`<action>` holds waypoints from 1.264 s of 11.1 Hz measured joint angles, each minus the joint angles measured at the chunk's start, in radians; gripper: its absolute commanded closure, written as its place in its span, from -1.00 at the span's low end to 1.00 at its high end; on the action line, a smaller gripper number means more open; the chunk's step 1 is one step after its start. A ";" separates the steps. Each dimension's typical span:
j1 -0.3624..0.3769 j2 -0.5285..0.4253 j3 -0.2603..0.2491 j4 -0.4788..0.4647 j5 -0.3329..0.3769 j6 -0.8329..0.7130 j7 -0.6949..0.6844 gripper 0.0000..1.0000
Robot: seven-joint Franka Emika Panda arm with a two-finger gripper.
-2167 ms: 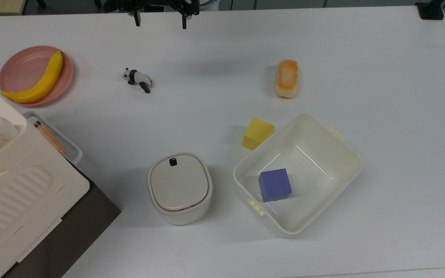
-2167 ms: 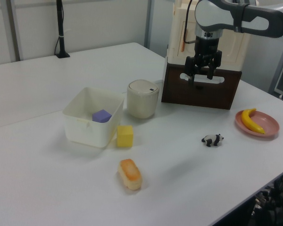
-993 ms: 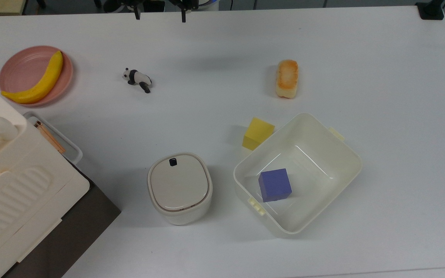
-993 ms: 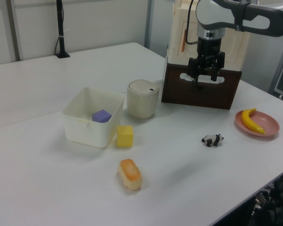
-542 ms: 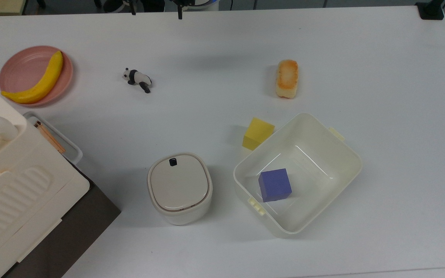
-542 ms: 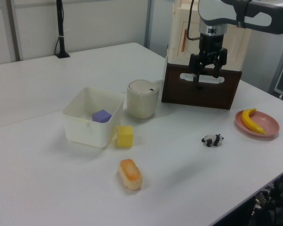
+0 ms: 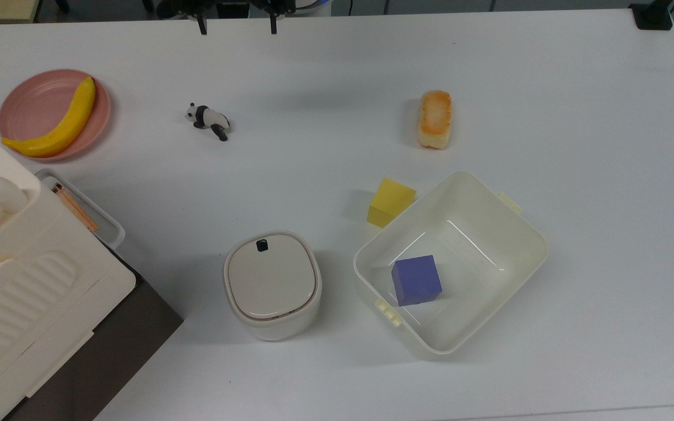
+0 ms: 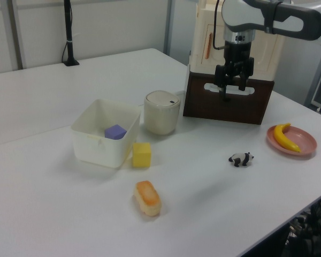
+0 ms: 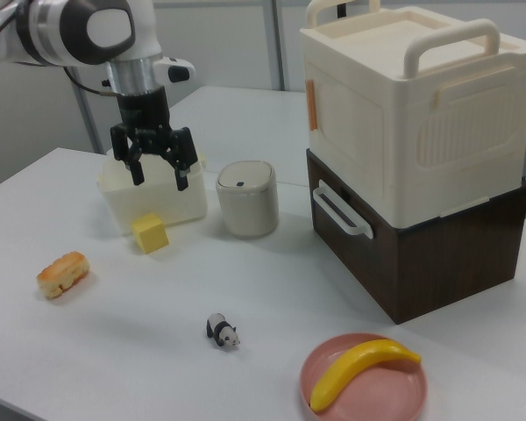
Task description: Slide open the drawer
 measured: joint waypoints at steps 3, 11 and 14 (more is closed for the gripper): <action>-0.001 0.020 0.000 0.008 0.000 0.000 -0.058 -1.00; -0.004 0.021 -0.002 0.016 -0.002 -0.043 -0.062 -1.00; -0.050 0.023 -0.003 0.016 0.019 -0.043 0.034 -1.00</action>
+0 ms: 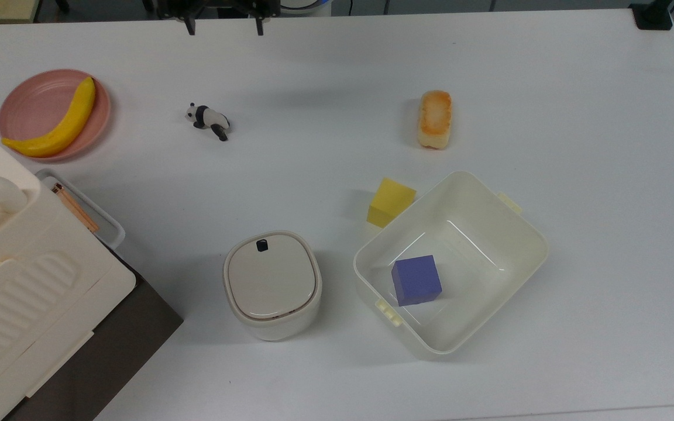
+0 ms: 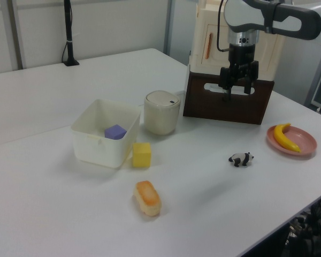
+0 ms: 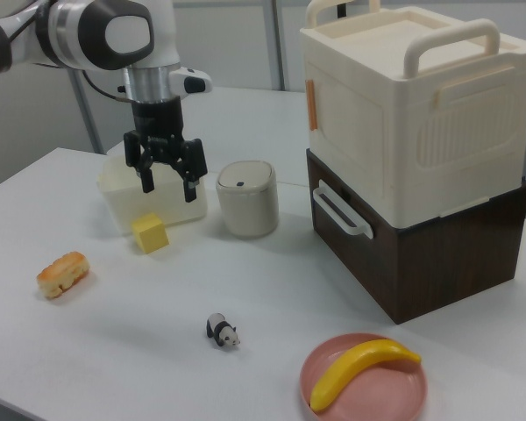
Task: Slide open the drawer
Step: 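Move the gripper toward the white handle of the brown drawer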
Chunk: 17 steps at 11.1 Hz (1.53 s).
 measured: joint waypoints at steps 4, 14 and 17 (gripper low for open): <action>-0.014 0.053 0.000 -0.001 0.005 0.002 0.251 -1.00; -0.182 0.221 -0.005 0.043 0.007 0.387 1.320 -1.00; -0.216 0.259 -0.007 0.026 0.008 0.571 1.610 -1.00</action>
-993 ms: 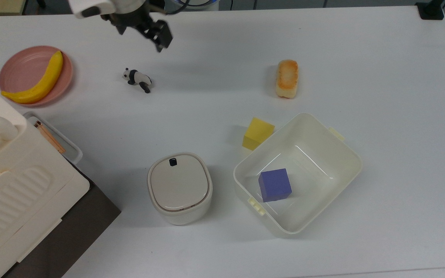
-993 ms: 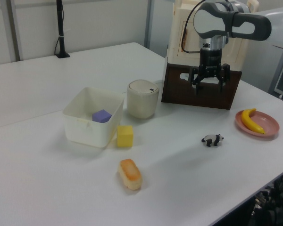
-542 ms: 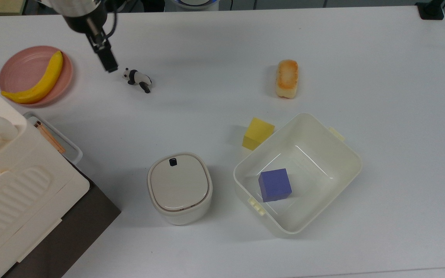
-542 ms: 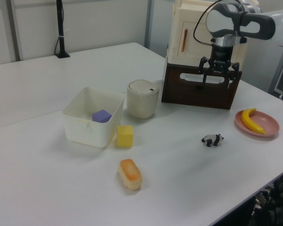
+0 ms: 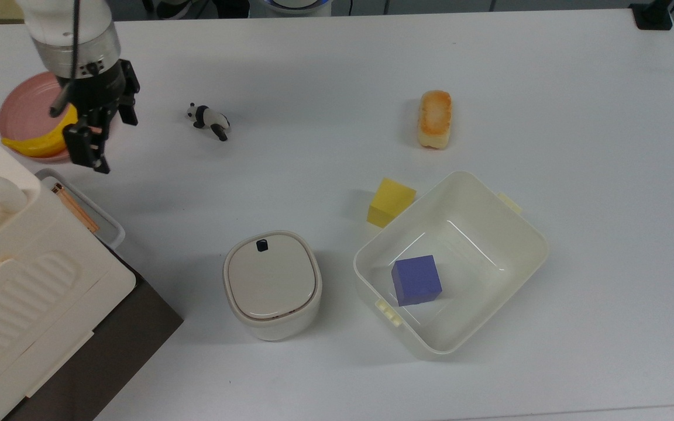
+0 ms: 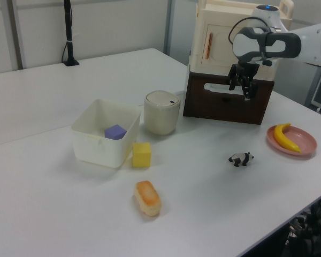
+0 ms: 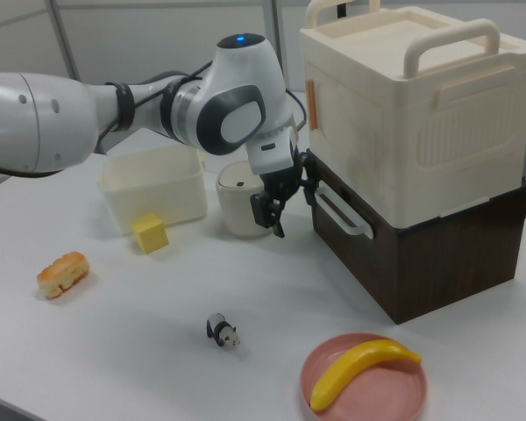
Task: Slide open the drawer
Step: 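Move the gripper toward the white handle of the brown drawer, then lower the gripper and hook it onto the drawer's white handle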
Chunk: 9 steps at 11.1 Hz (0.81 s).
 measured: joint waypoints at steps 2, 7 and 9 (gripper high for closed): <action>-0.012 0.012 -0.001 -0.003 0.000 0.065 0.153 -1.00; -0.010 0.066 -0.017 -0.014 0.000 0.245 0.374 -0.15; -0.010 0.093 -0.017 -0.014 0.000 0.304 0.395 -0.10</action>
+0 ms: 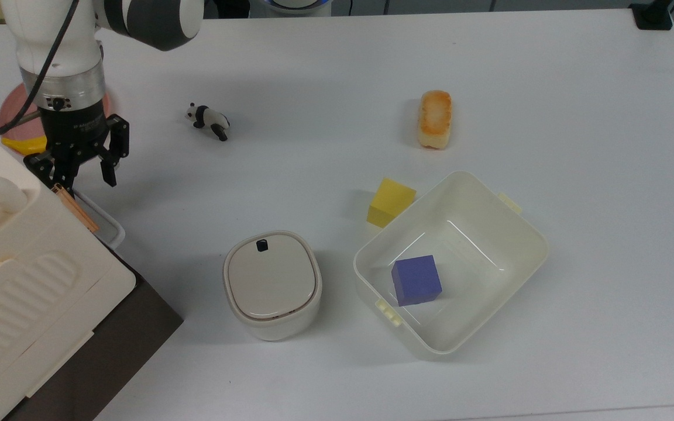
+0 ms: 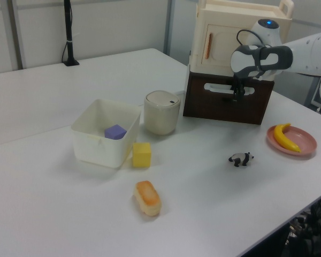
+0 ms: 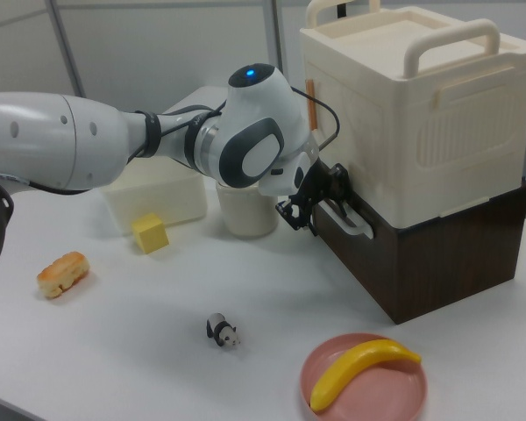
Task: Slide open the drawer
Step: 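Lower the gripper and hook it onto the drawer's white handle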
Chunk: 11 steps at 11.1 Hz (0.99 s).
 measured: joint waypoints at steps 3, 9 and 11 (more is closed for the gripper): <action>0.002 0.003 0.000 -0.001 0.001 0.048 0.008 -0.99; 0.005 -0.001 0.007 -0.011 0.007 0.042 0.011 -0.29; 0.004 -0.004 0.004 0.005 0.007 0.051 0.011 0.19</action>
